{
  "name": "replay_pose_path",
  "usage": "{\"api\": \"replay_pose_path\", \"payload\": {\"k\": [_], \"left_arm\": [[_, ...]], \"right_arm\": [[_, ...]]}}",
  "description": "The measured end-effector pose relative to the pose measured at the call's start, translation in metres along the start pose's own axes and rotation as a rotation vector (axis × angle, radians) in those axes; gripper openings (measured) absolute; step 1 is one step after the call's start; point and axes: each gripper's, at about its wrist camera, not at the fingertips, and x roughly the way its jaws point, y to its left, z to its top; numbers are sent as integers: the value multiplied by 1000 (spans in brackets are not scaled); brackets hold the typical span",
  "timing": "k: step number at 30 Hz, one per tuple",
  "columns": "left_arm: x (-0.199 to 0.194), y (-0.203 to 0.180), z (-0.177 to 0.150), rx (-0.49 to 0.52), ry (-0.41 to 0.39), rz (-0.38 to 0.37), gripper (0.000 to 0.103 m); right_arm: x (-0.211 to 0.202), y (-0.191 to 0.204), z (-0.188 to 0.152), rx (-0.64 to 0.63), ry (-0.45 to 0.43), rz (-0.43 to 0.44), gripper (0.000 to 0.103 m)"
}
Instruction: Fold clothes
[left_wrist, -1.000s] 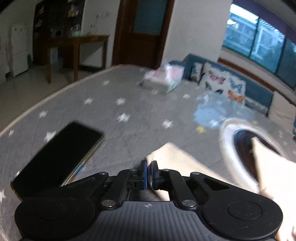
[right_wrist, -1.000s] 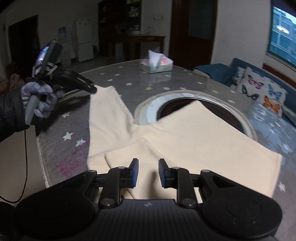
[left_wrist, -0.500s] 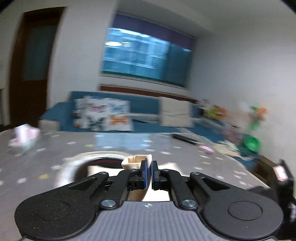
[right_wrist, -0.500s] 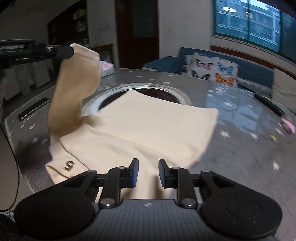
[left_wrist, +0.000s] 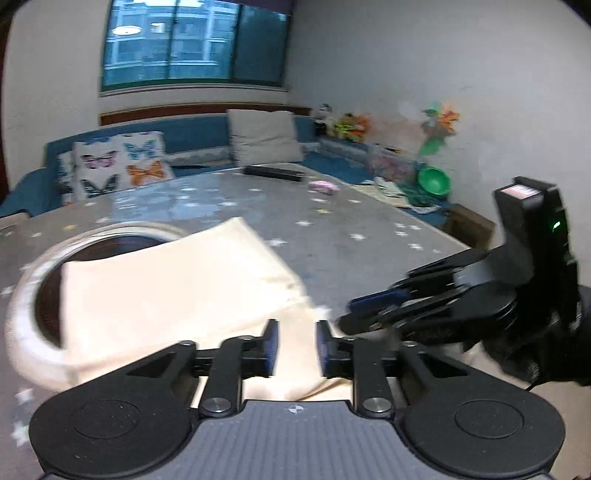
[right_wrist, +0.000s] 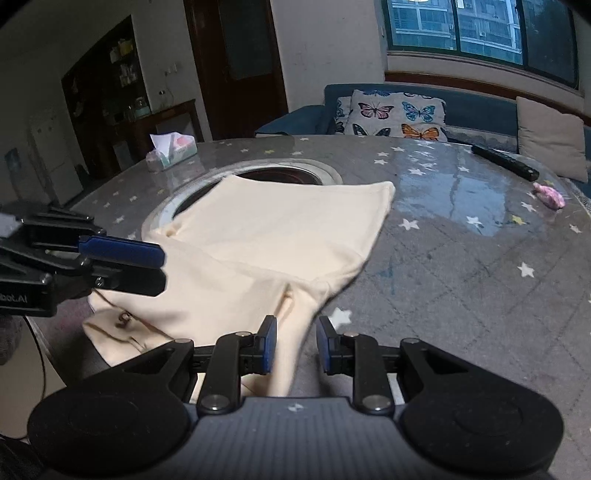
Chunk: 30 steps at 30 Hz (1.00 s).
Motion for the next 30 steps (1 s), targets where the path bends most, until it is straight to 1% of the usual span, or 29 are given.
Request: {"api": "replay_pose_path", "payload": {"k": [2, 6, 9, 12, 14, 15, 16, 19, 20, 22, 24, 28, 30], "left_arm": [[-5, 14, -7, -19, 4, 50, 28], [-11, 60, -22, -106, 43, 216, 28], [-12, 87, -29, -177, 59, 277, 31], [-7, 102, -34, -233, 74, 281, 32], [-4, 109, -36, -263, 82, 275, 32], [-3, 111, -37, -274, 84, 267, 31], [-1, 112, -38, -283, 84, 253, 30], [1, 114, -38, -290, 71, 221, 9], [1, 114, -37, -291, 64, 219, 6], [-5, 118, -38, -316, 38, 206, 5], [-11, 125, -41, -351, 21, 193, 5], [-11, 136, -51, -397, 51, 216, 5], [-16, 137, -50, -388, 42, 218, 6]], "right_arm": [[6, 3, 4, 10, -3, 18, 23], [19, 6, 7, 29, 6, 19, 23], [29, 7, 9, 43, 16, 15, 23], [38, 9, 11, 58, 27, 11, 23], [42, 11, 12, 61, 31, 8, 18], [43, 12, 13, 57, 31, 8, 12], [42, 14, 14, 52, 30, 6, 9], [38, 20, 17, 34, 13, 6, 7], [36, 22, 19, 29, 4, 7, 7], [30, 24, 22, 34, -21, 17, 6], [34, 22, 23, 54, -16, 16, 6], [49, 14, 19, 99, 23, 10, 8], [55, 10, 16, 118, 41, 11, 10]]}}
